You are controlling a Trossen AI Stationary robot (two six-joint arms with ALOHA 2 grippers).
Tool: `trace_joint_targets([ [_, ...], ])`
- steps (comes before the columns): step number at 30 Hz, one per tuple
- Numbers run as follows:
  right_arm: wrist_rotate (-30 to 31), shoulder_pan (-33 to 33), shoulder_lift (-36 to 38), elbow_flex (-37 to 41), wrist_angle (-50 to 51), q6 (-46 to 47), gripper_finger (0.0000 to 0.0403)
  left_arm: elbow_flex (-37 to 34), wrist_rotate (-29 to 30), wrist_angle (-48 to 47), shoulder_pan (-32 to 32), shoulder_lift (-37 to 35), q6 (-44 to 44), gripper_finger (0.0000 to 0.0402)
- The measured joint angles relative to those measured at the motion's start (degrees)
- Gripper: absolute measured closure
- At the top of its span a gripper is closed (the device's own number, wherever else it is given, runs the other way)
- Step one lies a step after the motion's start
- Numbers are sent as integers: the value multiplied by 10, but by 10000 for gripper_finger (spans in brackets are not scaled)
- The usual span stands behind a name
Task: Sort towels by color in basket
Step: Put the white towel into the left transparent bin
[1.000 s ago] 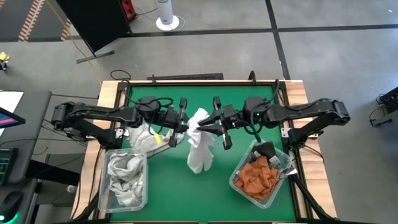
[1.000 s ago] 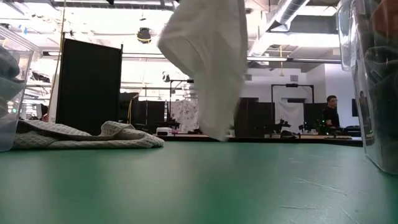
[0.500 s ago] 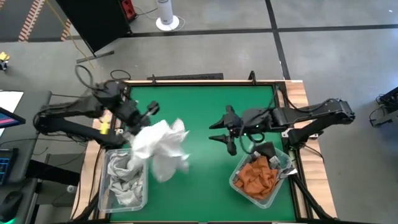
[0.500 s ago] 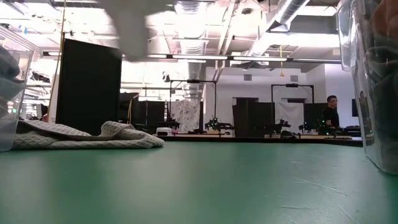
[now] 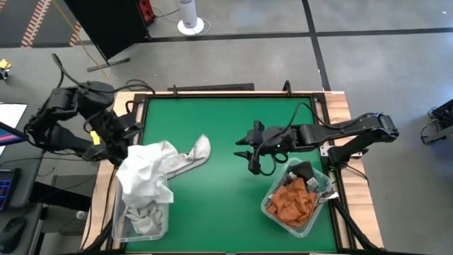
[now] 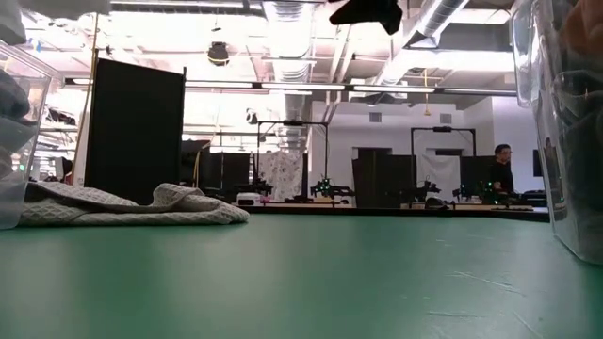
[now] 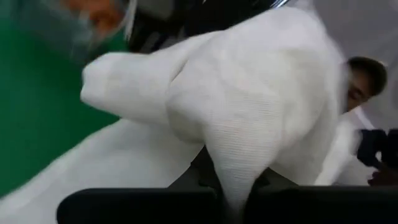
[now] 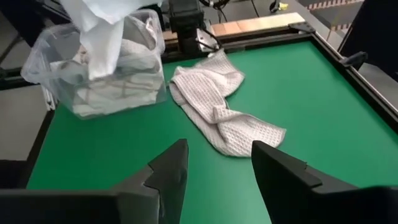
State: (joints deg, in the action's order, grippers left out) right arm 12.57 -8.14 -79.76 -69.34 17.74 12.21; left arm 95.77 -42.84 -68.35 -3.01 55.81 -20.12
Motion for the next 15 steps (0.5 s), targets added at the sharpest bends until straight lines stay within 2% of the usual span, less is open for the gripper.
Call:
trace_joint_targets([
  [7, 0, 12, -1, 0, 2, 2, 207, -2, 54, -115, 0, -14, -46, 398],
  [15, 1, 12, -1, 0, 26, 15, 212, -109, 65, -196, 13, -45, -64, 398],
])
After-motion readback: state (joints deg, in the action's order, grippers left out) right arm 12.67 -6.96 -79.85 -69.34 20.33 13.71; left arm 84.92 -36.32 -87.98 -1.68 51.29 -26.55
